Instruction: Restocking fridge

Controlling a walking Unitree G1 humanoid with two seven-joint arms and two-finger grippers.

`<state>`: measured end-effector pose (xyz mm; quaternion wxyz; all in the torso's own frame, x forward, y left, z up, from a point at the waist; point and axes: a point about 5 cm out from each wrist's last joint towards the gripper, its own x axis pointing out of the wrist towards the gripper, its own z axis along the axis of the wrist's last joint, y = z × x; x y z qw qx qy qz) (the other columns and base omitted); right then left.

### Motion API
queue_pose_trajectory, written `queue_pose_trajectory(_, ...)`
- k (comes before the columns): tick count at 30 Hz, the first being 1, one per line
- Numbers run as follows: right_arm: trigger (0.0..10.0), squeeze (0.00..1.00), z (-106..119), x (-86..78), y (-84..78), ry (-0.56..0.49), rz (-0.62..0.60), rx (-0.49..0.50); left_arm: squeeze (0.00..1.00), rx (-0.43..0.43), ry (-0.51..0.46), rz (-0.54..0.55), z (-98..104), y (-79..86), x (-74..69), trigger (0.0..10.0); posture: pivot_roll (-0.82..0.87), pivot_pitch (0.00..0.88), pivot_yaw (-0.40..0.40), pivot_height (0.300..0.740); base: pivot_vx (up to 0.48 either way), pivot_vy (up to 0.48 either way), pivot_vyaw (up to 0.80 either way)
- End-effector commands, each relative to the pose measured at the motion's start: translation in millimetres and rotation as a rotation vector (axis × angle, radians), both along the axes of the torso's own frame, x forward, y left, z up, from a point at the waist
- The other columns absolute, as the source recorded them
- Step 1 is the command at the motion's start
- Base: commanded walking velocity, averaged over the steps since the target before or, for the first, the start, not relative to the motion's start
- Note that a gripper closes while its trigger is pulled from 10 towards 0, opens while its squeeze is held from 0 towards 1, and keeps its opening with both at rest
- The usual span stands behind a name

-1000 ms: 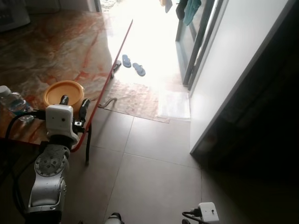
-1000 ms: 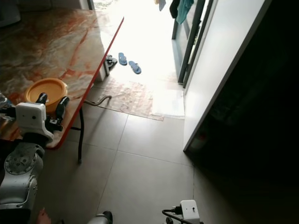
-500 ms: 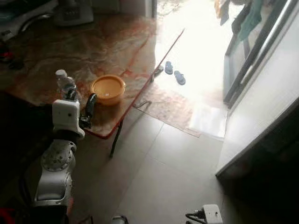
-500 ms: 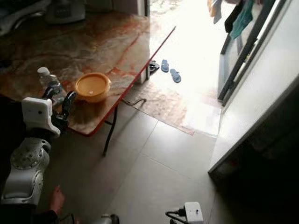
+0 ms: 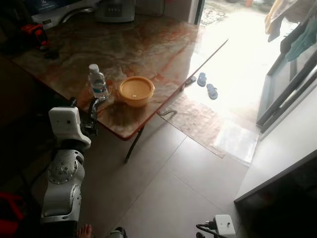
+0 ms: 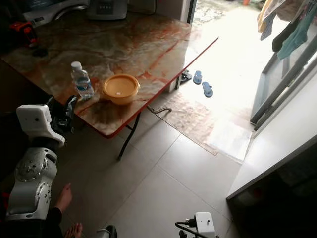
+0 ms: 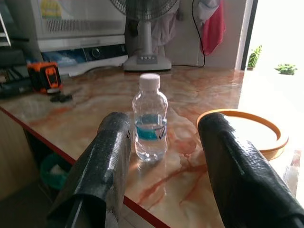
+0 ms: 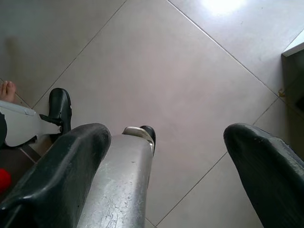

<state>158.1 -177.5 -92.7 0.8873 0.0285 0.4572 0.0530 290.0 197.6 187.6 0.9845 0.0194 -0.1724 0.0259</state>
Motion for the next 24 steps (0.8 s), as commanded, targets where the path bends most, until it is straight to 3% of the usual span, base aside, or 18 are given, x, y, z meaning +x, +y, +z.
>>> queue_pose_trajectory(1,10.0,0.00,-2.7,-5.3,3.3,0.025,0.002,0.014,0.00,-0.073,-0.017,0.021,6.0,4.8,-2.3,10.0,-0.02,0.164,-0.073,0.740,0.000,0.000,0.00)
queue_pose_trajectory(5,10.0,0.00,-2.7,-5.6,2.7,0.024,0.006,0.015,0.00,-0.139,0.001,-0.015,4.8,2.9,-1.8,10.0,-0.02,0.167,-0.076,0.740,0.000,0.000,0.00)
queue_pose_trajectory(8,10.0,0.00,-2.8,-6.2,2.4,0.026,0.007,0.016,0.00,-0.079,0.015,-0.023,4.7,1.2,-1.2,10.0,-0.03,0.170,-0.075,0.740,0.000,0.000,0.00)
queue_pose_trajectory(12,10.0,0.00,-3.1,-7.0,1.8,0.028,0.006,0.014,0.00,-0.072,0.025,-0.007,3.5,2.6,-1.3,10.0,-0.03,0.172,-0.075,0.740,0.000,0.000,0.00)
queue_pose_trajectory(13,10.0,0.00,-3.3,-7.3,1.7,0.030,0.005,0.014,0.40,-0.075,0.026,-0.010,3.7,2.6,-1.5,10.0,-0.03,0.175,-0.075,0.740,0.000,0.000,0.00)
queue_pose_trajectory(14,10.0,0.00,-3.3,-7.3,1.7,0.030,0.005,0.014,0.40,-0.075,0.026,-0.010,3.7,2.6,-1.5,10.0,-0.03,0.175,-0.075,0.740,0.000,0.000,0.00)
queue_pose_trajectory(15,10.0,0.00,-3.4,-7.7,1.7,0.031,0.004,0.014,0.99,-0.076,0.030,-0.013,3.9,2.3,-1.7,10.0,-0.03,0.175,-0.074,0.740,0.000,0.000,0.00)
queue_pose_trajectory(23,10.0,0.00,-3.6,-8.1,2.6,0.031,0.010,0.017,1.00,-0.065,0.039,-0.010,4.2,0.4,-0.5,10.0,-0.03,0.174,-0.072,0.740,0.000,0.000,0.00)
queue_pose_trajectory(24,10.0,0.00,-3.6,-8.1,2.6,0.031,0.009,0.017,0.96,-0.065,0.036,-0.009,5.1,0.4,-0.1,10.0,-0.03,0.174,-0.072,0.740,0.000,0.000,0.00)
